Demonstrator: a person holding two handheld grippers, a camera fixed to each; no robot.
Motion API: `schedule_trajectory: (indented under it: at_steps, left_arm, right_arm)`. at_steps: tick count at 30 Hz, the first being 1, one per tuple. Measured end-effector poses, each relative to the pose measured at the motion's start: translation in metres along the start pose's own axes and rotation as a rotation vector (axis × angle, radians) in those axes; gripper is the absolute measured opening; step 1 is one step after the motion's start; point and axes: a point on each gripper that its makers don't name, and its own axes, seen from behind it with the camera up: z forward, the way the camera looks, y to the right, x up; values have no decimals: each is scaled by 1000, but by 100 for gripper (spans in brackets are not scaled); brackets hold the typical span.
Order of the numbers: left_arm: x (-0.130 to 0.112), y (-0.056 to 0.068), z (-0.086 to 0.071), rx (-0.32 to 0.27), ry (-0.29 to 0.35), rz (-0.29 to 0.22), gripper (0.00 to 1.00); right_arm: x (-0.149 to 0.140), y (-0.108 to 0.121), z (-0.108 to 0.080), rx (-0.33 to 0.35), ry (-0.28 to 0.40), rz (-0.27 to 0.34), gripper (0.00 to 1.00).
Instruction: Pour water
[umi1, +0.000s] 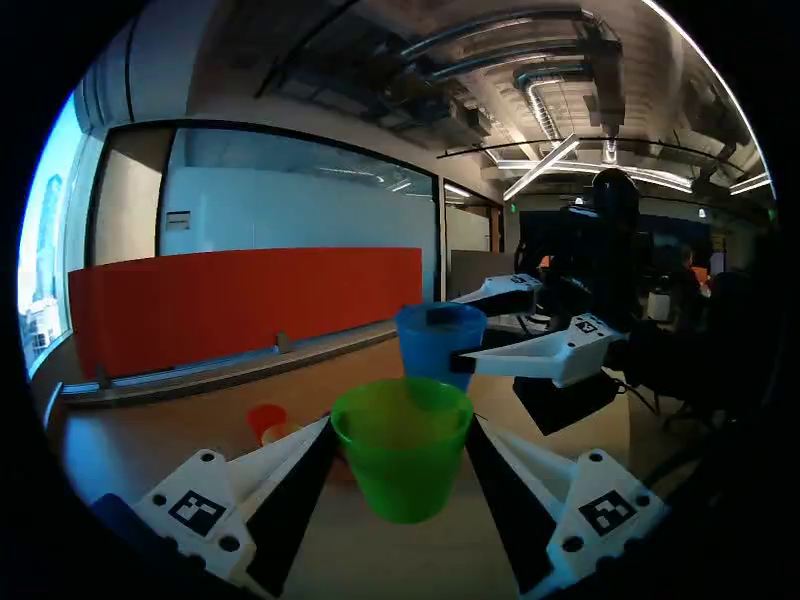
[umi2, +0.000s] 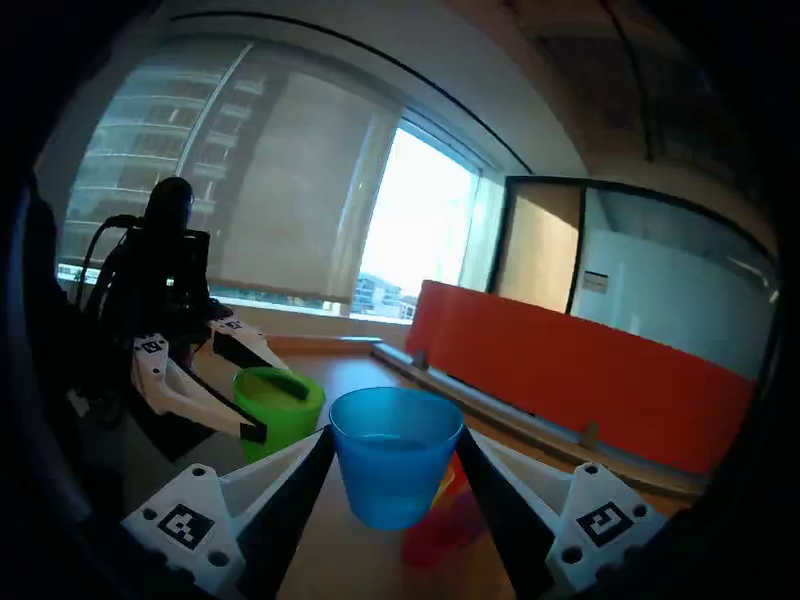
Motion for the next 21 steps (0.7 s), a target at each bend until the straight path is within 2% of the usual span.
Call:
schedule_trajectory:
  at_steps: [8,21]
  left_arm:
    - [-6,3,-1,-5,-8,-6,87]
    - [-12,6,1,-10,-9,-15,87]
  right_arm:
    - [5,4,1,26,-25,-119,90]
    - [19,0,9,68,-24,-250,90]
